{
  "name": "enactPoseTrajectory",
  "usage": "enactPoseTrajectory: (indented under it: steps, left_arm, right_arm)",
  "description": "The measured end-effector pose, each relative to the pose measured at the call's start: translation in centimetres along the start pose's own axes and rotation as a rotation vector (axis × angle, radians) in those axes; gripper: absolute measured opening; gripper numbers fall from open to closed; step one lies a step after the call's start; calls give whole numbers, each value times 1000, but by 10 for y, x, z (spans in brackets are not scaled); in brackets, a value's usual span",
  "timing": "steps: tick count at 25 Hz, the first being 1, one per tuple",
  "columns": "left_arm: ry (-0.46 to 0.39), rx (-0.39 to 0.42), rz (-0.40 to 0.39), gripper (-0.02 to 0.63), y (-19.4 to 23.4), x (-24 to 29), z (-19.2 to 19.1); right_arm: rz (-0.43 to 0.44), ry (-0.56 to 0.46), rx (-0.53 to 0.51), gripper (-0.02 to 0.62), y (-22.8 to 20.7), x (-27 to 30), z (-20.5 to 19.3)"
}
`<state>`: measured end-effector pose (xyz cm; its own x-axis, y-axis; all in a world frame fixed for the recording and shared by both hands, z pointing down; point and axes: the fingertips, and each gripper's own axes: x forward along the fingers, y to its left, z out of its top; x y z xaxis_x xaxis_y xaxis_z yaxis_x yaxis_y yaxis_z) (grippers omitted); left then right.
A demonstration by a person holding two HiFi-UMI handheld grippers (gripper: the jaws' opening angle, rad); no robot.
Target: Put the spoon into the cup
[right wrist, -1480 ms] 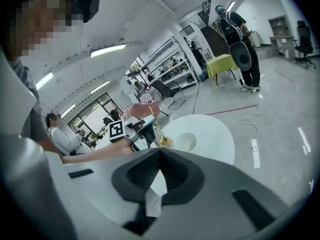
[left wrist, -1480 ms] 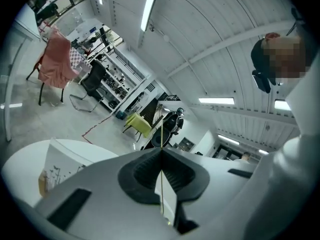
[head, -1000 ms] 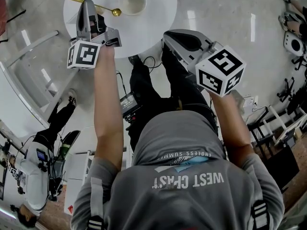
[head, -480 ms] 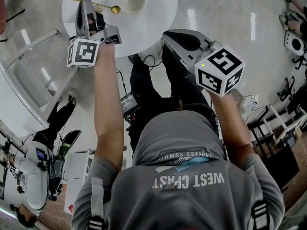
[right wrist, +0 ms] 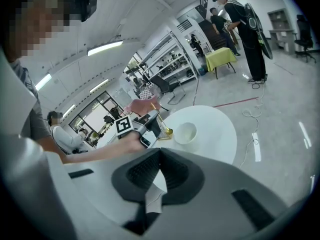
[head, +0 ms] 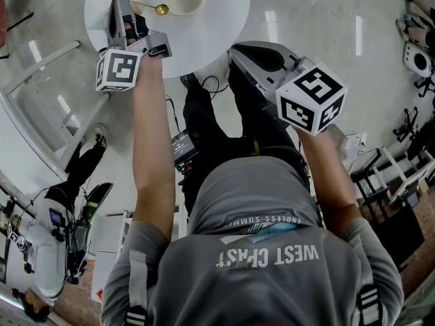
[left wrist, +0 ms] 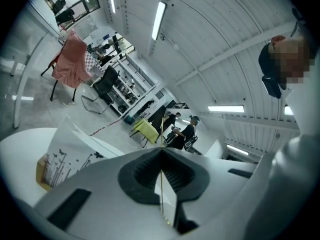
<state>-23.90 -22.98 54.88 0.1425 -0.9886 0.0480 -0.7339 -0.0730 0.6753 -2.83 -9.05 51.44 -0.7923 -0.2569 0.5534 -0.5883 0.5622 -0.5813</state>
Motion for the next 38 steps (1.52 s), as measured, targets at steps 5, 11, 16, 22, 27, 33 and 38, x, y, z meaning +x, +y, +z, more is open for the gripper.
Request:
enactPoseTrajectory:
  steps: [5,11,16,22,27,33,38]
  left_arm:
    - [5,0,5,2,4,-1,-4]
    - [0,-4,-2,1,1,-1,1]
    - [3,-11,6,2,7,-1,-4]
    - [1,-23,22,2,13,1,-6]
    - [-12,-46,30,1,18,2,-6]
    - [-22,-92,37,2,20,4,-11]
    - [-27,-117,50,2,21,5,-19]
  right_arm:
    - [3,5,6,2,1,2,-5]
    - [5,12,12,2,3,1,-7]
    - [8,18,17,2,2,5,-10]
    - [13,28,26,2,1,9,-12]
    - [16,33,29,2,3,14,-12]
    - [18,40,33,2,4,17,-12]
    - [18,41,35,2,2,15,-11]
